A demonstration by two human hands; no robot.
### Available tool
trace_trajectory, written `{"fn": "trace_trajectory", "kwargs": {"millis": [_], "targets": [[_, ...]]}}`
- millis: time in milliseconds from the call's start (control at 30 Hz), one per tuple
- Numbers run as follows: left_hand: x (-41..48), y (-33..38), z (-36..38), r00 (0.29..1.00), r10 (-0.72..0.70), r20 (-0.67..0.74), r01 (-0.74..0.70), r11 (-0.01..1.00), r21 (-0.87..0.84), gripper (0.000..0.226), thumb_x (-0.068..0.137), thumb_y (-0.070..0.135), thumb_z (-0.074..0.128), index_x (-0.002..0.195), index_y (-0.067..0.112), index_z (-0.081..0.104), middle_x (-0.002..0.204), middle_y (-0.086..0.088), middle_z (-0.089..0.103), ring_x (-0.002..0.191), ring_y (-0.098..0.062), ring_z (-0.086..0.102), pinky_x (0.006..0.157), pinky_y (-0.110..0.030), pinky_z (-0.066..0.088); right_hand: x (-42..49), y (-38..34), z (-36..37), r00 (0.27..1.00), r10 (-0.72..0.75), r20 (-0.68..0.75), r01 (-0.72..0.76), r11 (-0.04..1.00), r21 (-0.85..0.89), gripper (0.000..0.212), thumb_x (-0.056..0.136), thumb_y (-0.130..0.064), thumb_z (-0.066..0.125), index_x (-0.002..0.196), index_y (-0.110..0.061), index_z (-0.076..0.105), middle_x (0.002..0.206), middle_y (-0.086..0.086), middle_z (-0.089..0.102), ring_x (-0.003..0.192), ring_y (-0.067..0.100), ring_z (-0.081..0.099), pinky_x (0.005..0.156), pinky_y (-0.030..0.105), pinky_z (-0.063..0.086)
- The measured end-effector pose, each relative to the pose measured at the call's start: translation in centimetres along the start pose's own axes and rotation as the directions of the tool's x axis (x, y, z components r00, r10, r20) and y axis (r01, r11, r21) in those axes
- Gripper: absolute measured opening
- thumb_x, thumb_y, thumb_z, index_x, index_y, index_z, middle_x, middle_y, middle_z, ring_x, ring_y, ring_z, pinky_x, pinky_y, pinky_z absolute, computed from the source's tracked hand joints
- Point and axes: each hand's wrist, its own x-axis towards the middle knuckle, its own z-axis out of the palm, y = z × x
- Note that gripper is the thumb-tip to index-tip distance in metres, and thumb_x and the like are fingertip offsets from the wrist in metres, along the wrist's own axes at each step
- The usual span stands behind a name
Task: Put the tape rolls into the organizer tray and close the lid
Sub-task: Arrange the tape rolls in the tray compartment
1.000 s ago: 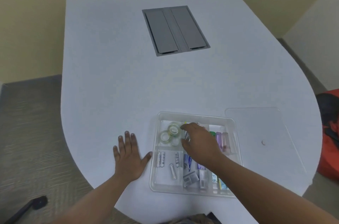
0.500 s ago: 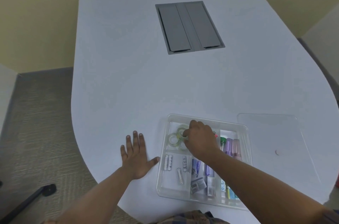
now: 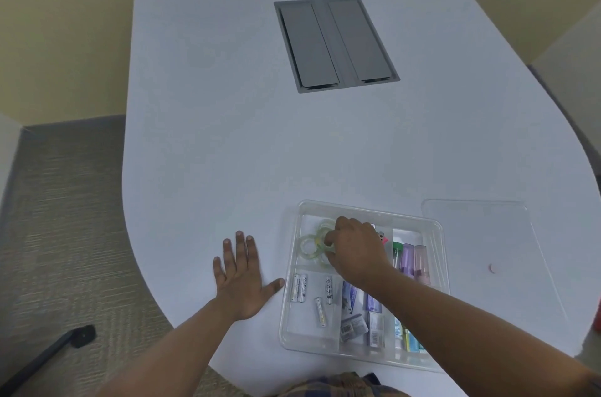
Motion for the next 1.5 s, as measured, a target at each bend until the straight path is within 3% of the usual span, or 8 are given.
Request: {"fn": "trace_trajectory", "kwargs": {"millis": [367,533,767,967,1100,1200,1333,1500], "targets": [[-0.1,-0.2,0.1,1.0,0.003,-0.009,-0.003,1.0,-0.008,0.109,0.079,0.08,0.027,0.125,0.016,-0.048,0.137,-0.004,-0.055,0.121,-0.028,-0.054,0.109,-0.055,-0.02,0.7,-1.4,-0.1,0.986,-0.147,0.083,0.154,0.985,-0.072,0.024,0.079,-0.017,0.063,0.1,-0.029,0.071,0.094,0.001,0.057,0.088,0.025,0.055,0.074,0.036,0.034],[0.1,-0.3,0.2,1.0,0.009,-0.008,-0.01,1.0,-0.014,0.109,0.078,0.081,0.026,0.125,0.017,-0.049,0.136,-0.004,-0.056,0.119,-0.027,-0.056,0.109,-0.055,-0.021,1.1,-1.0,0.0,0.987,-0.12,0.109,0.117,0.992,0.036,0.03,0.085,-0.018,0.061,0.11,-0.031,0.069,0.099,0.0,0.058,0.095,0.025,0.055,0.081,0.037,0.038],[0.1,-0.3,0.3,1.0,0.013,-0.017,-0.014,1.0,-0.011,0.108,0.078,0.081,0.026,0.125,0.018,-0.048,0.136,-0.003,-0.056,0.12,-0.027,-0.056,0.108,-0.055,-0.021,1.3,-0.8,0.1,0.981,-0.176,0.084,0.173,0.984,0.045,0.04,0.084,-0.006,0.06,0.116,-0.029,0.067,0.102,-0.001,0.061,0.096,0.024,0.056,0.075,0.032,0.032],[0.1,-0.3,0.2,1.0,0.015,-0.011,-0.015,1.0,-0.011,0.108,0.079,0.08,0.027,0.126,0.018,-0.048,0.136,-0.002,-0.057,0.121,-0.027,-0.055,0.108,-0.055,-0.022,1.7,-0.2,-0.7,1.0,-0.014,0.011,0.012,0.978,0.206,0.035,0.081,-0.008,0.06,0.11,-0.026,0.068,0.106,-0.003,0.065,0.1,0.022,0.058,0.081,0.034,0.047],[0.0,-0.2,0.2,1.0,0.016,-0.014,-0.016,1.0,-0.017,0.108,0.079,0.08,0.027,0.127,0.018,-0.047,0.137,-0.002,-0.056,0.122,-0.028,-0.054,0.108,-0.055,-0.022,1.7,0.6,-1.0,0.996,0.039,0.079,-0.055,0.977,0.205,0.037,0.08,-0.02,0.065,0.116,-0.025,0.063,0.112,-0.003,0.063,0.104,0.022,0.057,0.083,0.034,0.046],[-0.1,-0.1,0.1,1.0,0.008,-0.016,-0.008,1.0,-0.019,0.107,0.08,0.079,0.028,0.127,0.018,-0.047,0.137,-0.002,-0.055,0.123,-0.028,-0.053,0.109,-0.054,-0.021,1.6,0.2,-0.9,0.996,0.005,0.093,-0.017,0.991,0.132,0.035,0.079,-0.02,0.066,0.113,-0.027,0.063,0.112,-0.002,0.062,0.102,0.022,0.057,0.08,0.033,0.045],[-0.1,0.0,0.0,1.0,0.007,-0.014,-0.008,1.0,-0.018,0.107,0.081,0.078,0.029,0.127,0.017,-0.047,0.137,-0.003,-0.056,0.121,-0.027,-0.054,0.108,-0.053,-0.022,1.7,-0.4,-0.5,0.998,0.06,0.033,-0.057,0.993,-0.106,0.036,0.073,-0.015,0.064,0.109,-0.021,0.061,0.102,0.001,0.057,0.092,0.023,0.054,0.07,0.033,0.035],[-0.1,-0.1,0.1,1.0,0.005,-0.012,-0.005,1.0,-0.015,0.108,0.08,0.079,0.028,0.126,0.018,-0.048,0.137,-0.002,-0.056,0.12,-0.026,-0.055,0.108,-0.053,-0.023,1.8,-0.4,-0.6,0.995,0.06,0.079,-0.044,0.981,-0.187,0.024,0.072,-0.013,0.062,0.095,-0.019,0.063,0.094,0.002,0.054,0.086,0.023,0.052,0.069,0.034,0.033]]}}
